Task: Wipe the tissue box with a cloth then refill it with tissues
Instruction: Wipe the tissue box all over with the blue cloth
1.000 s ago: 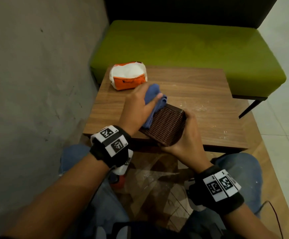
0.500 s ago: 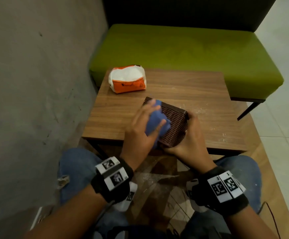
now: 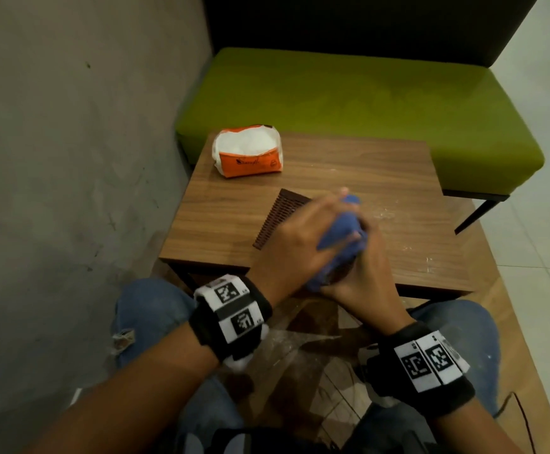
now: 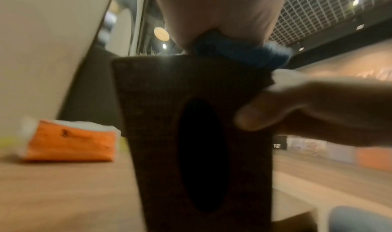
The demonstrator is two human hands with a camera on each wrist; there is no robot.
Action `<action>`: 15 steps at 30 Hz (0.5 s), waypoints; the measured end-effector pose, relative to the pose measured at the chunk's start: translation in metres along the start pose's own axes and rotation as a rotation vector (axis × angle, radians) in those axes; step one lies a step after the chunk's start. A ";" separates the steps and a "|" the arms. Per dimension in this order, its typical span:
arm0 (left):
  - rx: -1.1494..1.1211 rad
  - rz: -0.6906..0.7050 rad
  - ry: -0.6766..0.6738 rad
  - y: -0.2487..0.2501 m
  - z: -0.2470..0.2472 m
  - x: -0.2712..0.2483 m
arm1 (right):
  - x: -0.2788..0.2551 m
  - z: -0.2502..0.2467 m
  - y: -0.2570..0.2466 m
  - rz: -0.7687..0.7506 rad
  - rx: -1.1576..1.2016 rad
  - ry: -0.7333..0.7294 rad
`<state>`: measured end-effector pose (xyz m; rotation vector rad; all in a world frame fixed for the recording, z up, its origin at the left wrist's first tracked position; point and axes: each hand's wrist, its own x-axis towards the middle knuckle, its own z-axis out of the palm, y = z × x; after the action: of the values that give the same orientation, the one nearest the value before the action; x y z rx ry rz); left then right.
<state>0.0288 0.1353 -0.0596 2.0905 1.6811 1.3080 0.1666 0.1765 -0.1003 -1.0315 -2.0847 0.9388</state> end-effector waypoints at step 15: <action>-0.130 -0.365 -0.575 -0.063 -0.085 -0.015 | 0.007 -0.047 -0.004 -0.011 0.296 -0.165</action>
<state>-0.0757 0.1125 -0.0543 1.7434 1.5589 0.6100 0.1981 0.1957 -0.0693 -0.8117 -1.9990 1.3188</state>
